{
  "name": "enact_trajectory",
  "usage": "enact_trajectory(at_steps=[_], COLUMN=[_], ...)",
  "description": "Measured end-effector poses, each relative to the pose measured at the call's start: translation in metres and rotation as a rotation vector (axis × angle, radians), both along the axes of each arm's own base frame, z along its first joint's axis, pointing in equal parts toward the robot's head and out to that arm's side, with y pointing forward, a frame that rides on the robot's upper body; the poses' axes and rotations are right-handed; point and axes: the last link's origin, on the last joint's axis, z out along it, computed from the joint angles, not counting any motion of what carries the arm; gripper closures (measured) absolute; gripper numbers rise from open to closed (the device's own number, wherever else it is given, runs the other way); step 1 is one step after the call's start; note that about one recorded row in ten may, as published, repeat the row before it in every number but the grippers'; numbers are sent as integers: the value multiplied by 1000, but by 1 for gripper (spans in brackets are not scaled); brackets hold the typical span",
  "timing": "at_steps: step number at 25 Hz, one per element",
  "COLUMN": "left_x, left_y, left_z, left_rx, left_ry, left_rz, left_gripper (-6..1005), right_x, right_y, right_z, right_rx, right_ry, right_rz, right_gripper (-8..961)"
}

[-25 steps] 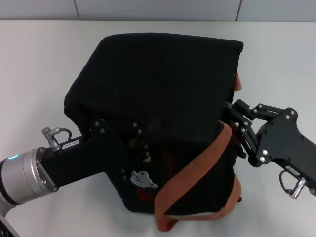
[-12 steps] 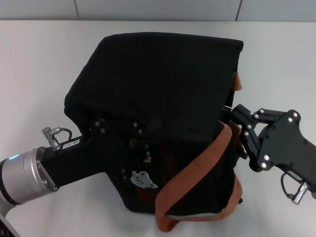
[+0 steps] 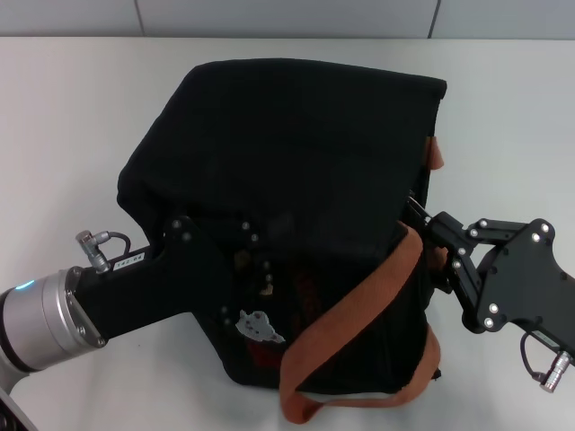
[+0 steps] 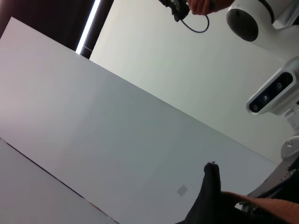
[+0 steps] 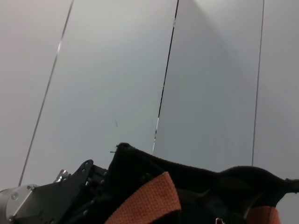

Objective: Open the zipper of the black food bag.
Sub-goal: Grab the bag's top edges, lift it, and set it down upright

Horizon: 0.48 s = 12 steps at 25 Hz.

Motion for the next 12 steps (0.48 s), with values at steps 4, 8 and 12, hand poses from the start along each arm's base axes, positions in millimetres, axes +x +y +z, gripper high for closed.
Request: enact_trajectory(at_steps=[4, 8, 12], left_x=[0, 0, 0], left_y=[0, 0, 1], left_z=[0, 0, 0], left_rx=[3, 2, 1], left_ry=[-5, -15, -16], left_rz=[6, 17, 18], left_gripper=[909, 909, 909], right_x=[1, 10, 19], right_y=[0, -2, -9], right_z=[0, 1, 0], right_rx=[-11, -40, -66], right_ry=[5, -5, -18], right_rz=[-11, -61, -103], right_gripper=[954, 955, 954])
